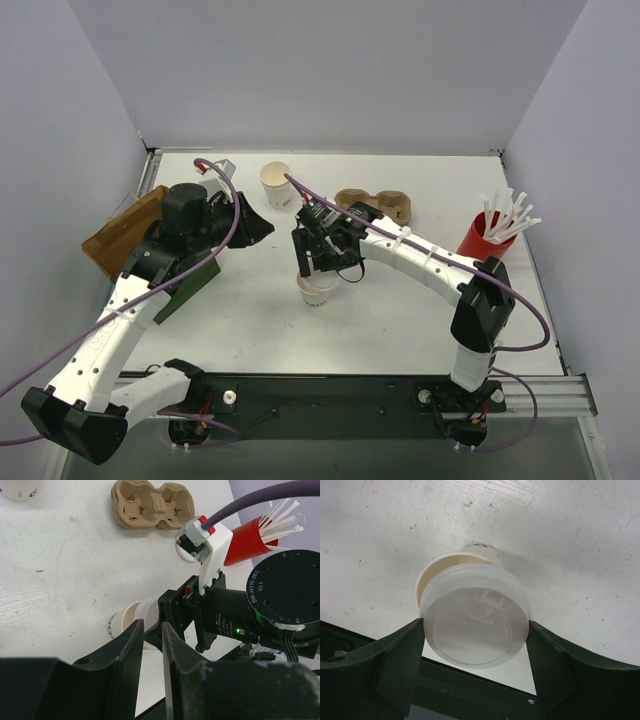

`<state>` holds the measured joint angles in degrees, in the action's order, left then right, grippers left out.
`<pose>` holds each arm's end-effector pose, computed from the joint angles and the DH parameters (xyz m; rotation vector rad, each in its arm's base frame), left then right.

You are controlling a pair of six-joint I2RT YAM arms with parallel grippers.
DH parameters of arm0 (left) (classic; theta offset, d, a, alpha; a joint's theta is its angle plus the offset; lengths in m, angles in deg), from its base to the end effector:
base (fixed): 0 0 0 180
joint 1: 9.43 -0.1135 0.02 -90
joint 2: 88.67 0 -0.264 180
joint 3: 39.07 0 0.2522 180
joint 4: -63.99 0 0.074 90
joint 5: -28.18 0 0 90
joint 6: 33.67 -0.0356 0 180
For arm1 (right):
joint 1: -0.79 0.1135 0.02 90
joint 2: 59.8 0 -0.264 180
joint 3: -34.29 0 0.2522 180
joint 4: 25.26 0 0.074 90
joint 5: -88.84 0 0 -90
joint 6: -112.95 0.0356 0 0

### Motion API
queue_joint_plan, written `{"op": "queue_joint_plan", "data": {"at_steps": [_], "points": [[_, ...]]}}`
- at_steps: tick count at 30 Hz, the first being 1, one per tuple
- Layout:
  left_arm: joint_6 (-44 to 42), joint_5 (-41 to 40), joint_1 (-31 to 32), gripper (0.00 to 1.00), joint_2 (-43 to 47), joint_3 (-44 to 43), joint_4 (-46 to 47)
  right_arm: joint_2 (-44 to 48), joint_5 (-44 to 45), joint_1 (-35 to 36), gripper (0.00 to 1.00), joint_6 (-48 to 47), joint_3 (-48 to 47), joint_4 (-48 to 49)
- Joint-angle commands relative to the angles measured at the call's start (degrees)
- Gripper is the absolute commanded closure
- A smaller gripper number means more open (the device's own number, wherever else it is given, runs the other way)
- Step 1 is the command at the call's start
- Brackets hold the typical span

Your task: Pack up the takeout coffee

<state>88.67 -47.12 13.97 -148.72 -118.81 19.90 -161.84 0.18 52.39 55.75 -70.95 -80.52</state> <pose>0.2024 -0.0974 0.3824 0.0103 2.0923 -0.8659 0.2455 0.3085 0.2993 -0.4107 2.5441 0.5727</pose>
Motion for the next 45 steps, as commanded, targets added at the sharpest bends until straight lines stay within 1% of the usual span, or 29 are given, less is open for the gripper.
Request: {"op": "queue_joint_plan", "data": {"at_steps": [1, 21, 29, 45], "points": [[-1.0, -0.5, -0.5, 0.68, 1.2, -0.6, 0.6, -0.7, 2.3, 1.1, 0.34, -1.2, -2.7, -3.0], [-1.2, -0.5, -0.5, 0.68, 1.3, -0.6, 0.5, -5.7, 5.1, 3.4, 0.34, -2.9, -7.0, -5.8], [-1.4, -0.5, -0.5, 0.68, 1.3, -0.6, 0.6, -6.4, 6.1, 3.6, 0.34, -3.2, -7.9, -6.2], [-1.7, -0.3, -0.5, 0.68, 1.0, -0.5, 0.6, -8.0, 5.5, 4.0, 0.35, -3.4, -9.2, -6.6]]}}
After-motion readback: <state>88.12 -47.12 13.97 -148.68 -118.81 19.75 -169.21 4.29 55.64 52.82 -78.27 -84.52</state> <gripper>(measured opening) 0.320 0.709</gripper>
